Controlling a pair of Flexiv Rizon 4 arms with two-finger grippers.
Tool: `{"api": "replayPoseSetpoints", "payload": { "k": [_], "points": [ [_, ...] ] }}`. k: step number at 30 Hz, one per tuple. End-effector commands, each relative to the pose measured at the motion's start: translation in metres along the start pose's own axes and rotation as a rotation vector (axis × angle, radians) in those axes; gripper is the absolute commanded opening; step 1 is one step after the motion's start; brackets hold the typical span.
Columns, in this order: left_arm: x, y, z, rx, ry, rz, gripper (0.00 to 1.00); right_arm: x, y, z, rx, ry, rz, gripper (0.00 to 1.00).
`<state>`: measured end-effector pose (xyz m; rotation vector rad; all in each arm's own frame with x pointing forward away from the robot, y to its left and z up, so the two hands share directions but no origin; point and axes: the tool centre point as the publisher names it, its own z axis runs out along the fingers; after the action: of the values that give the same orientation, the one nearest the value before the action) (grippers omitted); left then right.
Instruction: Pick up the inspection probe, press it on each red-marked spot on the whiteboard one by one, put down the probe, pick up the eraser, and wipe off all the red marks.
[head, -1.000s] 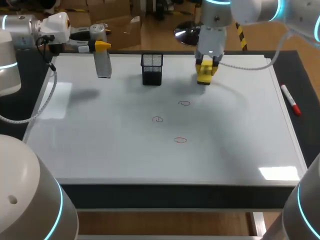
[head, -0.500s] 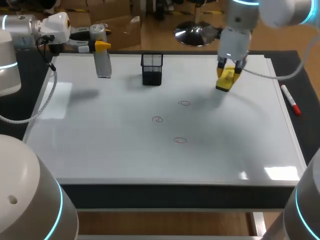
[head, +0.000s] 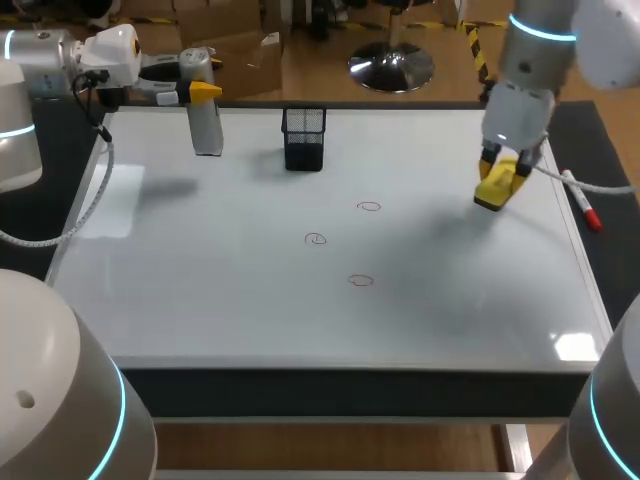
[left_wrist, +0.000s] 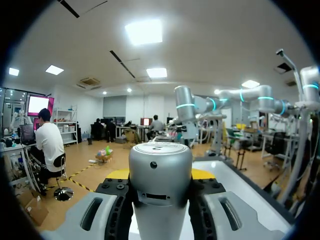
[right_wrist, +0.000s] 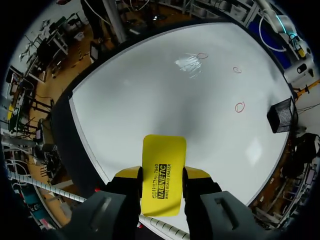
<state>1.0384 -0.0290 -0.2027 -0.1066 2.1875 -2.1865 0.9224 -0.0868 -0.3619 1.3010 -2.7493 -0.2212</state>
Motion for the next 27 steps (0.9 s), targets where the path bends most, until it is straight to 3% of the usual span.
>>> {"api": "replayPoseSetpoints", "payload": {
  "k": [1, 27],
  "points": [
    [-0.0003, -0.0012, -0.0003, -0.001, 0.002, 0.0, 0.0, 0.0315, 0.0046, 0.0022, 0.032, -0.105, 0.006, 0.0],
    [-0.0003, -0.0012, -0.0003, -0.001, 0.002, 0.0, 0.0, 0.0356, 0.0064, 0.0019, 0.042, -0.127, -0.014, 0.0]
  ]
}}
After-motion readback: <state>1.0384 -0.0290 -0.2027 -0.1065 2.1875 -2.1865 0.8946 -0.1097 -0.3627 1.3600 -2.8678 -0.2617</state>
